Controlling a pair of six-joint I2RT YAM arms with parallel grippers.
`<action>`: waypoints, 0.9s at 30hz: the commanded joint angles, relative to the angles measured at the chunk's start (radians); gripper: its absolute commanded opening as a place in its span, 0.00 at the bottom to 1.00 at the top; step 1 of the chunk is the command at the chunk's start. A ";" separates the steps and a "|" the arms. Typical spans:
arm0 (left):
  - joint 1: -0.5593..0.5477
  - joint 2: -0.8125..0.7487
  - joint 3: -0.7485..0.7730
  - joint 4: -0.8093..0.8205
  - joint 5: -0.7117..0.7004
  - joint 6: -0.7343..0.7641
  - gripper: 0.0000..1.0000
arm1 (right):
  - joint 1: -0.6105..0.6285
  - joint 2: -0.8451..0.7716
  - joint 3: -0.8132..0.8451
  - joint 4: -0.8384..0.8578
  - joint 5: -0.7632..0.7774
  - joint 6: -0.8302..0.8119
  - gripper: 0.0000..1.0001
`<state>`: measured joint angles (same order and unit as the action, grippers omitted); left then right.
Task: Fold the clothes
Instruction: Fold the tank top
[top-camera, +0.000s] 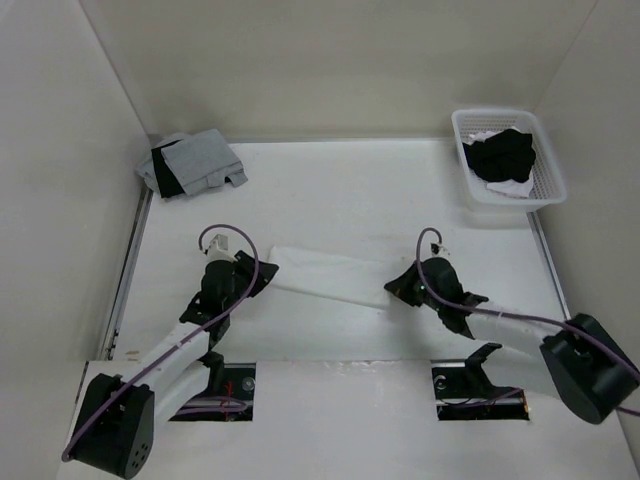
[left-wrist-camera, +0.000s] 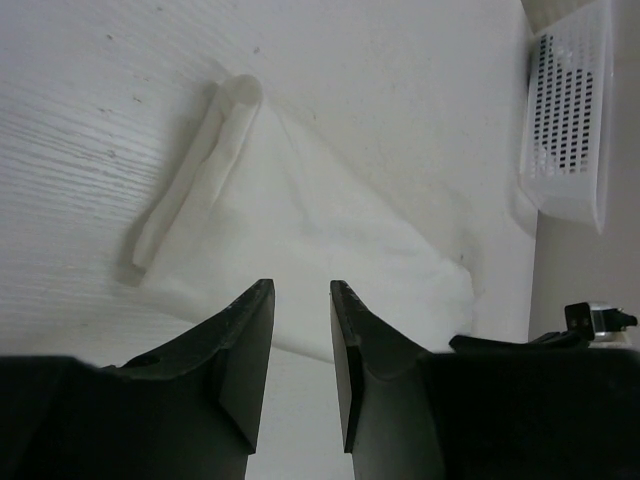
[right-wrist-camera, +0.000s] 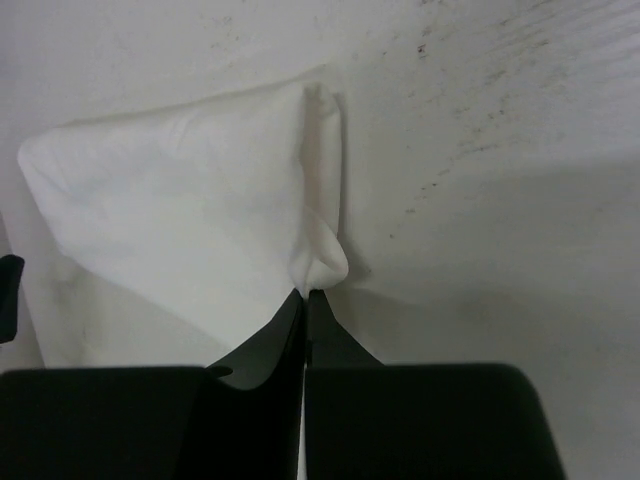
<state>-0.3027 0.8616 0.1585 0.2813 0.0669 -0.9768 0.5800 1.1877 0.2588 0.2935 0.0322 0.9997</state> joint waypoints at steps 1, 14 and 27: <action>-0.069 0.017 0.062 0.070 -0.047 -0.008 0.27 | -0.015 -0.182 0.014 -0.208 0.113 0.014 0.00; -0.301 0.114 0.138 0.147 -0.110 -0.028 0.27 | 0.065 -0.318 0.371 -0.717 0.304 -0.165 0.00; -0.230 -0.004 0.061 0.136 -0.039 -0.030 0.27 | 0.353 0.257 0.916 -0.887 0.443 -0.187 0.00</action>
<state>-0.5625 0.8898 0.2455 0.3714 -0.0055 -0.9997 0.8967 1.3632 1.0561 -0.5262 0.4259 0.8299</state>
